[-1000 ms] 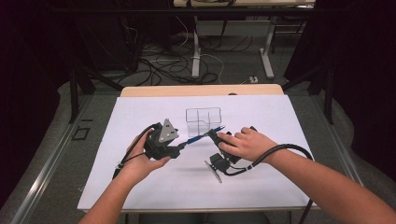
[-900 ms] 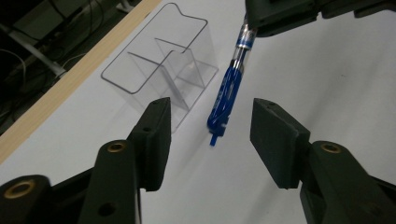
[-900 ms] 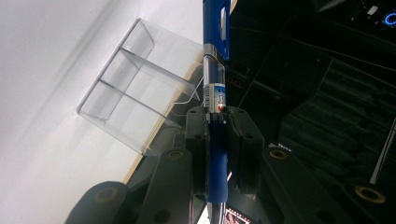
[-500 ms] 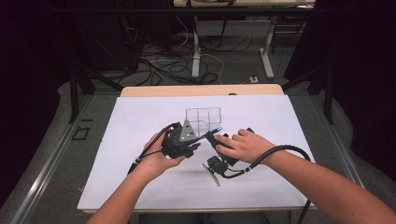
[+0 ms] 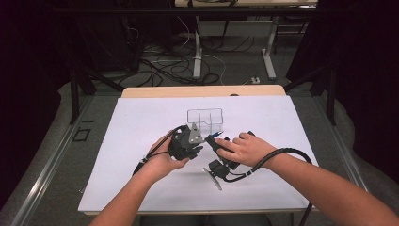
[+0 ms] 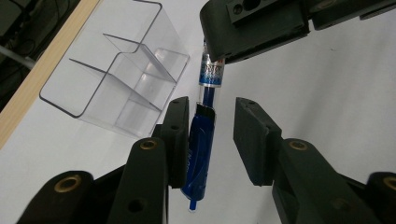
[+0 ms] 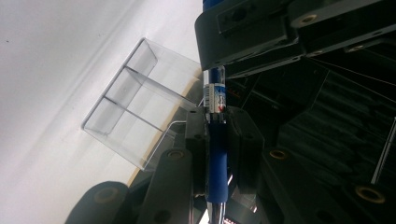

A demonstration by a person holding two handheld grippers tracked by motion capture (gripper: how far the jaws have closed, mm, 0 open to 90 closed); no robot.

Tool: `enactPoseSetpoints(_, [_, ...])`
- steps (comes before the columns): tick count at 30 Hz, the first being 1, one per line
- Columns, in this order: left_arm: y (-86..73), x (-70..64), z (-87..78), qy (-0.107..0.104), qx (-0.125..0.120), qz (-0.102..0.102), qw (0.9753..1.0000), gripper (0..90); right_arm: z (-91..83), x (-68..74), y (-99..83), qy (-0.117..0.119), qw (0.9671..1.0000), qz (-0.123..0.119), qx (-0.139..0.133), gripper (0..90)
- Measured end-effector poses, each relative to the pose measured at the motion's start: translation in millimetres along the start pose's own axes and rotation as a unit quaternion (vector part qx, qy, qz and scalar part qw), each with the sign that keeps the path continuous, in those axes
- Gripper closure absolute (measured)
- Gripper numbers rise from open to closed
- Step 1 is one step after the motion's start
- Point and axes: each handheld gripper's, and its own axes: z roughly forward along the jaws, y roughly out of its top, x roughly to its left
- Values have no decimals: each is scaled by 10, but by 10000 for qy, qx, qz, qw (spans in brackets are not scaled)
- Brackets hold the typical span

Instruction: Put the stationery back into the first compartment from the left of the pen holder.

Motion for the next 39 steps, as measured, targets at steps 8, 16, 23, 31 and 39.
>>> enactPoseSetpoints(8, [-14,1,15,52,119,75,9999,691,-20,-37,32,-89,9999,13,-100,795])
enactPoseSetpoints(16, [-15,5,13,60,231,226,9995,764,-25,-46,73,-121,9998,-24,-161,794])
enactPoseSetpoints(23, [-19,13,6,-3,213,272,9994,775,-25,-52,75,-123,9998,-29,-161,794])
enactPoseSetpoints(31, [-3,27,-1,19,291,365,9989,777,-22,-61,68,-112,9998,-58,-161,792])
enactPoseSetpoints(39, [-8,41,29,-15,209,124,9997,782,10,-65,52,-152,9998,-5,-130,782])
